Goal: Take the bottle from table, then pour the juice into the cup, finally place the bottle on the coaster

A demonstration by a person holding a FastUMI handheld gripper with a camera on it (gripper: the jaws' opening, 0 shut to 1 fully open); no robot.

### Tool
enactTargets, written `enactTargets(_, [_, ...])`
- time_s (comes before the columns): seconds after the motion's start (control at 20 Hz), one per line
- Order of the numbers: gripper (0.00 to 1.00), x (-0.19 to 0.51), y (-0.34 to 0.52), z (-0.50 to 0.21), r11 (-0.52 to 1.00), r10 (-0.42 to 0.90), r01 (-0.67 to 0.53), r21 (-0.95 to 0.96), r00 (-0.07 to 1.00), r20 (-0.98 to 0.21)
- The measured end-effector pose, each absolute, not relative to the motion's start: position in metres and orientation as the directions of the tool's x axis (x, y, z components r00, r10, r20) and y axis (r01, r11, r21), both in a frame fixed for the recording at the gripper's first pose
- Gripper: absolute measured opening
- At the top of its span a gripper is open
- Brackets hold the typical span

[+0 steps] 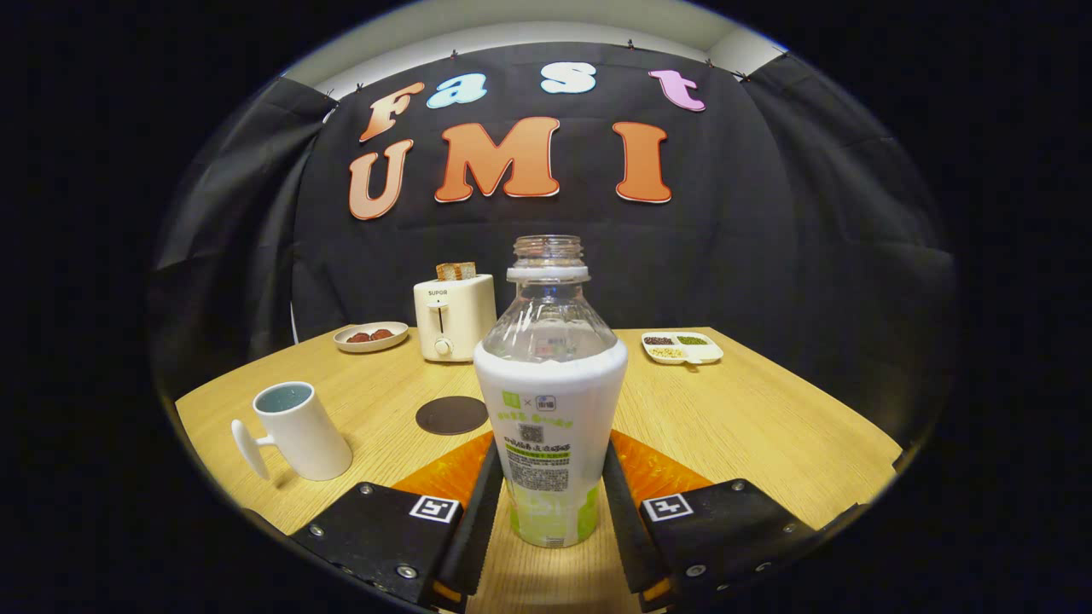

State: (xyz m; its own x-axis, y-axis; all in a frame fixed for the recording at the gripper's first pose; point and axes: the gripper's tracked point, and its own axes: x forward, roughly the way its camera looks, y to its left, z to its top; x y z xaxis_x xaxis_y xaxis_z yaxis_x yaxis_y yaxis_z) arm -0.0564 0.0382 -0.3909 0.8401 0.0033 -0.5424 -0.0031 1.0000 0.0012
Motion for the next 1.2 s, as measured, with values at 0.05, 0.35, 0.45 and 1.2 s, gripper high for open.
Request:
enactTargets(0.05, [0.63, -0.057, 0.039, -0.392, 1.000, 0.001, -0.002, -0.001, 0.839, -0.544])
enactTargets(0.35, [0.62, -0.048, 0.054, -0.372, 0.994, 0.013, -0.066, -0.085, 0.857, -0.515])
enactTargets(0.45, [0.61, -0.044, 0.058, -0.367, 0.983, 0.003, -0.095, -0.158, 0.863, -0.505])
enactTargets(1.2, [0.61, -0.022, 0.121, -0.353, 0.659, 0.042, -0.315, -0.683, 0.922, -0.384])
